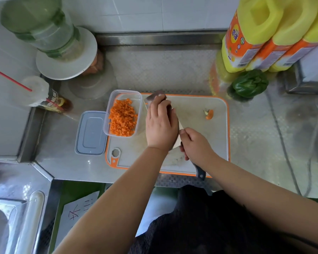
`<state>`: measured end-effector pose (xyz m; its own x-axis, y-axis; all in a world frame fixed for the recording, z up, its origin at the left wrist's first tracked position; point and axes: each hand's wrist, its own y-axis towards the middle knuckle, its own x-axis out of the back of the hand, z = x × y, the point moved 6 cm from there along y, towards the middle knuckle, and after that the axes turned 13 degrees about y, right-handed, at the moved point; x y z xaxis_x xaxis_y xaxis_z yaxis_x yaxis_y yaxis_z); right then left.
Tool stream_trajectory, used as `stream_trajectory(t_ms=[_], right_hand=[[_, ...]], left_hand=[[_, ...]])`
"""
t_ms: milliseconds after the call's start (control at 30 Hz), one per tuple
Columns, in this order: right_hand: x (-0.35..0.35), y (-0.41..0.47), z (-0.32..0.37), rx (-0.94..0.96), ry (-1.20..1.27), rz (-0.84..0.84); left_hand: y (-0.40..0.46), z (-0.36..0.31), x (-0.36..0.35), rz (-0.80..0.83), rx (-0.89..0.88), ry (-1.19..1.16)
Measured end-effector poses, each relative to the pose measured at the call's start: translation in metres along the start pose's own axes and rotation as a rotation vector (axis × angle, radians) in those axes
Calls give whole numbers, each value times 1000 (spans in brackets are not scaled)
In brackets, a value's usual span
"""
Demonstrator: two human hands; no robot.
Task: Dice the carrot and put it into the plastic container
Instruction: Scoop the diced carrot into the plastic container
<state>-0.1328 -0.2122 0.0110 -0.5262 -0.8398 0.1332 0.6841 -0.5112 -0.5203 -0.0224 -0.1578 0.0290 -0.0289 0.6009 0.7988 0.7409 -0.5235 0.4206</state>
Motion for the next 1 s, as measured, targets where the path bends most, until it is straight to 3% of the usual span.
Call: stream_trajectory(t_ms=[133,433,700,800,933,1000], right_hand=[[-25,12,28,17,-43,52],[-65,18,47,1,-83,94],[-48,14,38,1,-156,11],[-38,13,38,26,-207,-41],[-38,13,42,31,-198,-52],[-40,11,47,46,-188,-50]], left_hand=[[26,27,22,-54,18,50],[49,92,40,48,155,75],[46,150,39,175,340,181],[39,141,47,233,259,180],[27,111,50,404,-34,280],[22,113,45,515,-21,312]])
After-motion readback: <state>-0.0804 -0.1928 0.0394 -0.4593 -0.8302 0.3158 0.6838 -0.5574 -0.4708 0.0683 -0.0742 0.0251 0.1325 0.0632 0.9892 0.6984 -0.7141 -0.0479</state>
